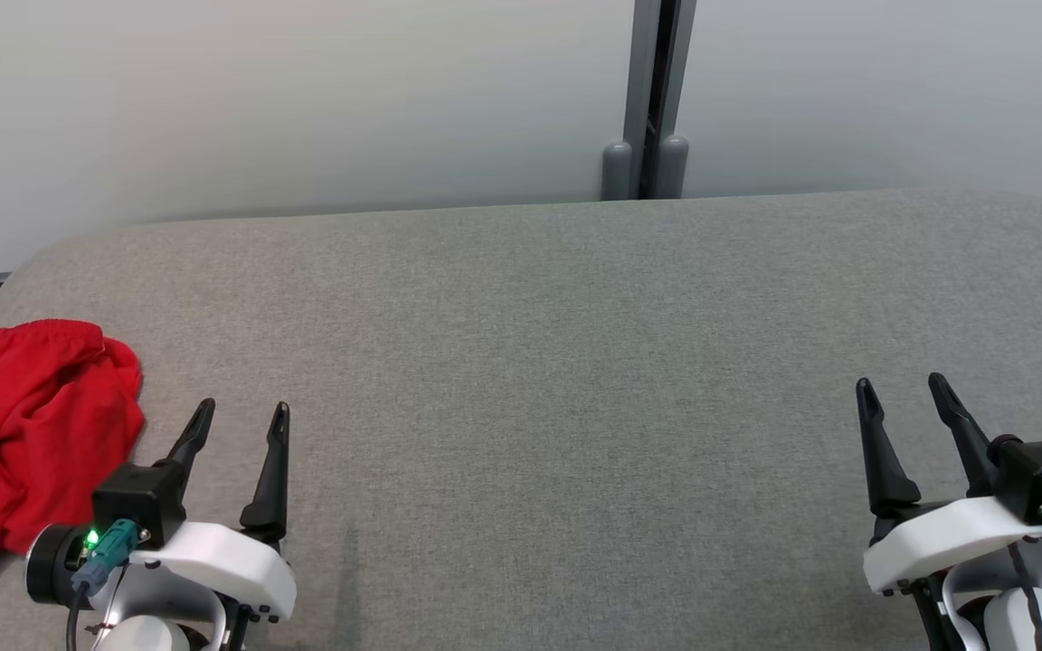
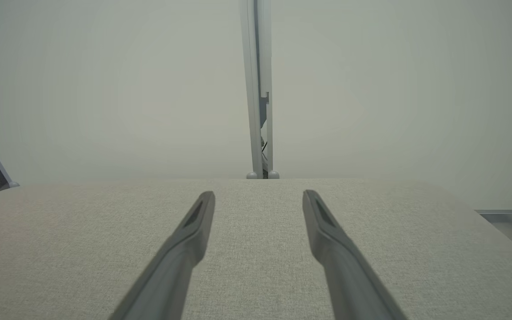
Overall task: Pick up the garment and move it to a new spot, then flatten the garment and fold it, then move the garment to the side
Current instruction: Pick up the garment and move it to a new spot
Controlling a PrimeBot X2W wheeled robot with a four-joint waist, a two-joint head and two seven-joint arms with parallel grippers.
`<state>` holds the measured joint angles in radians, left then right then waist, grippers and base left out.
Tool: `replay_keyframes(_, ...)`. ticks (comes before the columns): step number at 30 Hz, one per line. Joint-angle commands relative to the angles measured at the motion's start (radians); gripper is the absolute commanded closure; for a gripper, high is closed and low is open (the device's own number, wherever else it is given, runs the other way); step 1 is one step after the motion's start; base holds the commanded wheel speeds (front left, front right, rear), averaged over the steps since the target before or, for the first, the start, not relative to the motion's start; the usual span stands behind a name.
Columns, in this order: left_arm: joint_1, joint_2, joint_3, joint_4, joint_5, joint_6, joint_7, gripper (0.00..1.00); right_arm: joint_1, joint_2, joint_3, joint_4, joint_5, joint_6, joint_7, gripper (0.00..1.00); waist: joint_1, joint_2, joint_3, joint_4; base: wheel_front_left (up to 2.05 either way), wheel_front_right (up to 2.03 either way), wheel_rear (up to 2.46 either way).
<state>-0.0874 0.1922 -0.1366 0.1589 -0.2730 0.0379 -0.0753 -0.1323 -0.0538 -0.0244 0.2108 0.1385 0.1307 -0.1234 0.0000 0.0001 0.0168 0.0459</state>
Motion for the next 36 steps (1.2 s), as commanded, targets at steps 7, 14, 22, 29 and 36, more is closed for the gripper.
replay_keyframes(7,-0.039,0.001,0.029,-0.004,-0.028,0.018,-0.032,0.00,-0.015,-0.005,0.017,-0.040,0.003,0.000,0.008,0.00,0.0000,-0.0001,0.011,0.072,0.00,0.00,0.00)
replay_keyframes(14,-0.036,-0.002,0.068,-0.019,-0.053,0.046,-0.059,0.00,-0.021,-0.006,0.051,-0.090,0.009,0.000,0.025,0.00,0.0000,-0.0001,0.021,0.188,0.00,0.00,0.00)
replay_keyframes(22,-0.015,0.000,0.099,-0.026,-0.081,0.063,-0.073,0.00,-0.030,-0.003,0.089,-0.102,0.020,0.000,0.037,0.00,0.0000,-0.0001,0.029,0.328,0.00,0.00,0.00)
replay_keyframes(29,-0.005,-0.004,0.110,-0.024,-0.095,0.074,-0.086,0.00,-0.045,-0.002,0.114,-0.089,0.028,0.000,0.036,0.00,0.0000,-0.0001,0.032,0.407,0.00,0.00,0.00)
replay_keyframes(36,0.006,-0.004,0.110,-0.029,-0.100,0.082,-0.086,0.00,-0.049,-0.002,0.118,-0.080,0.032,0.000,0.031,0.00,0.0000,-0.0001,0.029,0.432,0.00,0.00,0.00)
